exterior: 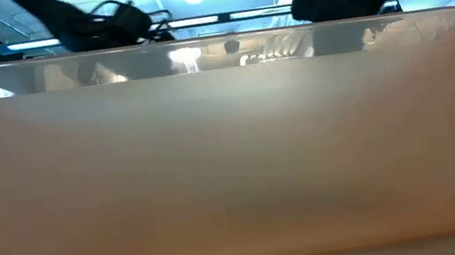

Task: Sort silverware by color (type)
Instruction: Put the purple spoon into the orange bin

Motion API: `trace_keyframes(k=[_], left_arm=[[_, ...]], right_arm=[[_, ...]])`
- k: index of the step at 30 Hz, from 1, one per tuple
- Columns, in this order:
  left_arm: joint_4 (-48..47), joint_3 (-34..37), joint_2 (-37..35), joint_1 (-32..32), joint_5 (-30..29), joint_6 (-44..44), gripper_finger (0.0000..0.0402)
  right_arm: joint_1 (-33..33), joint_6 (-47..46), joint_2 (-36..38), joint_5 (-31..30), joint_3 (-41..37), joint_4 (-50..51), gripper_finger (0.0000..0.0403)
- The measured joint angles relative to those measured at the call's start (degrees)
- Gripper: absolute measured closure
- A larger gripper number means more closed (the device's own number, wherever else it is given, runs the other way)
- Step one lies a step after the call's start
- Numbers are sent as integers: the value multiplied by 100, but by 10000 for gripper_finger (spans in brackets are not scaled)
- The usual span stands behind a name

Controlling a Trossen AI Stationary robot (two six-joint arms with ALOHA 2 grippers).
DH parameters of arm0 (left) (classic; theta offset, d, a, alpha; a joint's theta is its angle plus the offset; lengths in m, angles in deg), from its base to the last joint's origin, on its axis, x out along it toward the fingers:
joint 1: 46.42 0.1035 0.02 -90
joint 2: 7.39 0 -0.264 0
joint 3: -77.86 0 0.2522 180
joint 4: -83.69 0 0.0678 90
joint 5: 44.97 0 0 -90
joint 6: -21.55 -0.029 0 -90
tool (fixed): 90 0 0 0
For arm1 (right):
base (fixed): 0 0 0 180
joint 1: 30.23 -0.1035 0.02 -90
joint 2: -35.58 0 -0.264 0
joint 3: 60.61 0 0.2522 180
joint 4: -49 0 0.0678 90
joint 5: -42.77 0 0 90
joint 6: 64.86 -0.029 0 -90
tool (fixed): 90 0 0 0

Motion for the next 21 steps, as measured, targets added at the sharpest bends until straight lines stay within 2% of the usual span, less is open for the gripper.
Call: trace_keyframes(k=[4,10,16,21], left_arm=[[1028,1186,-774,-240,2,530,401],[2305,2498,-1595,-642,-17,1311,401],[3043,3252,-1900,-1077,-70,1539,401],[3251,3517,-1902,-1336,-226,1534,401]], right_arm=[[-76,-202,0,23,0,794,376],[-58,-302,0,23,-2,1981,297],[73,-116,-194,21,0,2839,234],[93,538,-687,21,-2,2877,223]])
